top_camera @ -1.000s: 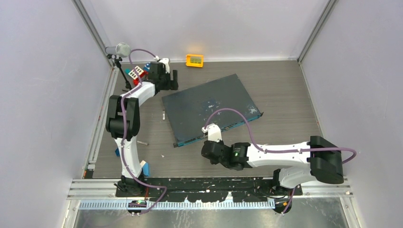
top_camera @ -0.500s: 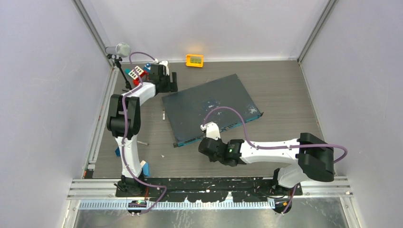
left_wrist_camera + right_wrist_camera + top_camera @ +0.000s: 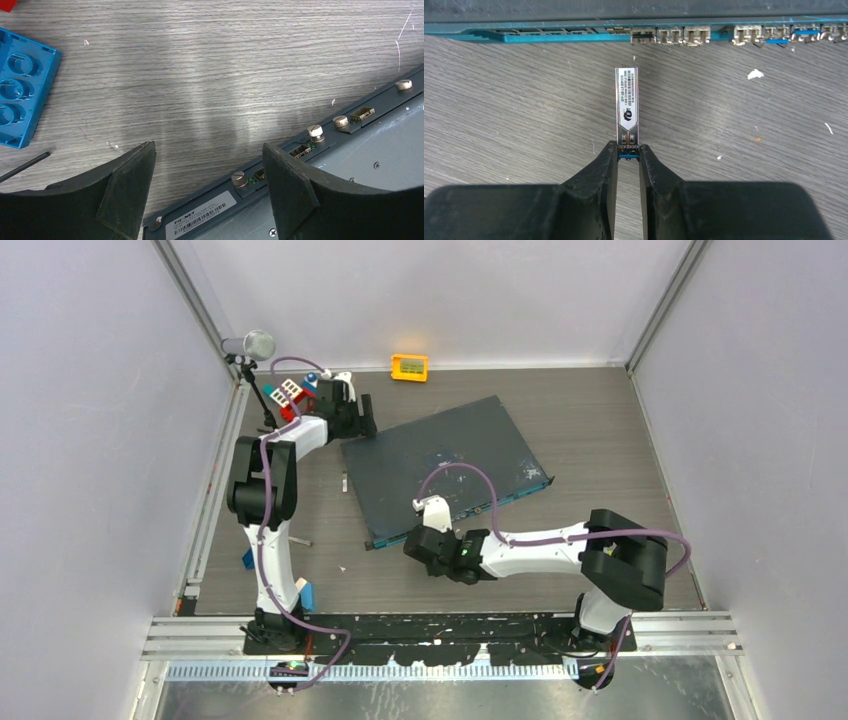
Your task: Insert the plug into the switch port
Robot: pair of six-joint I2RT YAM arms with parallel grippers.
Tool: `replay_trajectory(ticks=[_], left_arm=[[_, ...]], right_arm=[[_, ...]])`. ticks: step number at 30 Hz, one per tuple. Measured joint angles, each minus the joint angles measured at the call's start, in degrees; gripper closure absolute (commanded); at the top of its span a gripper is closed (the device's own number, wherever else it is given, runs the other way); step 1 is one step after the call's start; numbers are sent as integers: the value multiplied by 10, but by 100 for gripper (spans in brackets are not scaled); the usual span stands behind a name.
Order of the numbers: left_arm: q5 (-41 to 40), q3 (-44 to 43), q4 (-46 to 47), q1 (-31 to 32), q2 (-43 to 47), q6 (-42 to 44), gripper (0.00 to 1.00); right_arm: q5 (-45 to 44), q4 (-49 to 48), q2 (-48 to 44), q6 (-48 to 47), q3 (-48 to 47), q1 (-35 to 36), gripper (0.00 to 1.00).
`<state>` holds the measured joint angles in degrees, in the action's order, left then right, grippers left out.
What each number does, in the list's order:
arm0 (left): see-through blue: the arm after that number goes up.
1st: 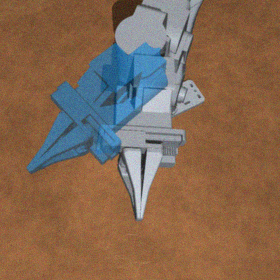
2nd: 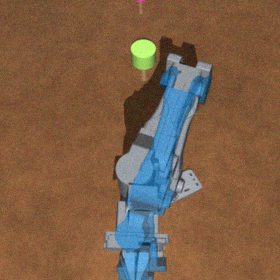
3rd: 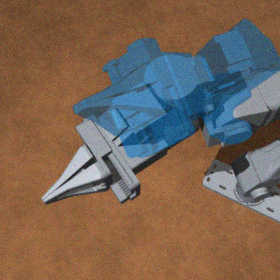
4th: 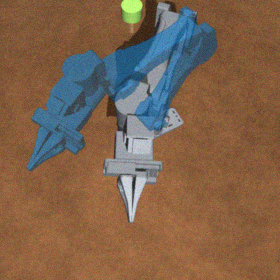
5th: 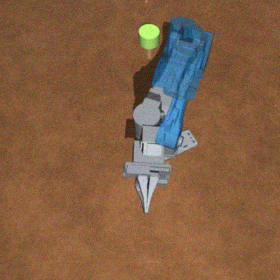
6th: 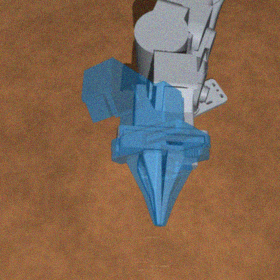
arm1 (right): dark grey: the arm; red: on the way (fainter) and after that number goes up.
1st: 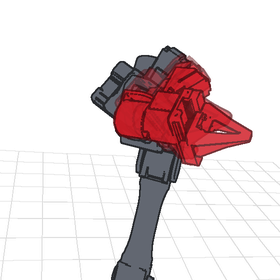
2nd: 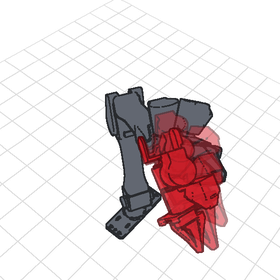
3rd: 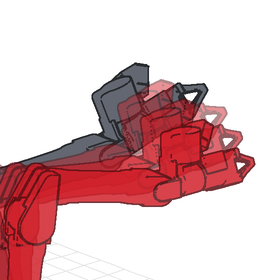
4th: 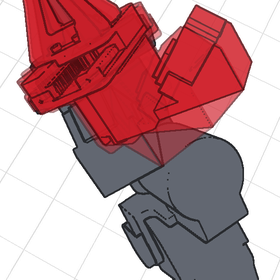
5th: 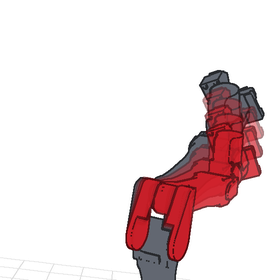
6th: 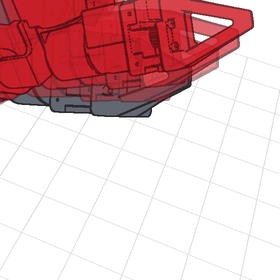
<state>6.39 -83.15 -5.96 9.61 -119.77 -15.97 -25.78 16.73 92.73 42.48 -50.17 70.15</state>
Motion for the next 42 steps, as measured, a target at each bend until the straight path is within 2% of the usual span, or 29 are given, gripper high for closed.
replay_trajectory(ticks=[21, 42], left_arm=[[29, -3, 7, -3, -6, -1, 24], [43, -12, 5, -3, -13, 1, 25]], right_arm=[[5, -27, 44, 14, -36, -9, 100], [28, -29, 42, 12, -34, -33, 100]])
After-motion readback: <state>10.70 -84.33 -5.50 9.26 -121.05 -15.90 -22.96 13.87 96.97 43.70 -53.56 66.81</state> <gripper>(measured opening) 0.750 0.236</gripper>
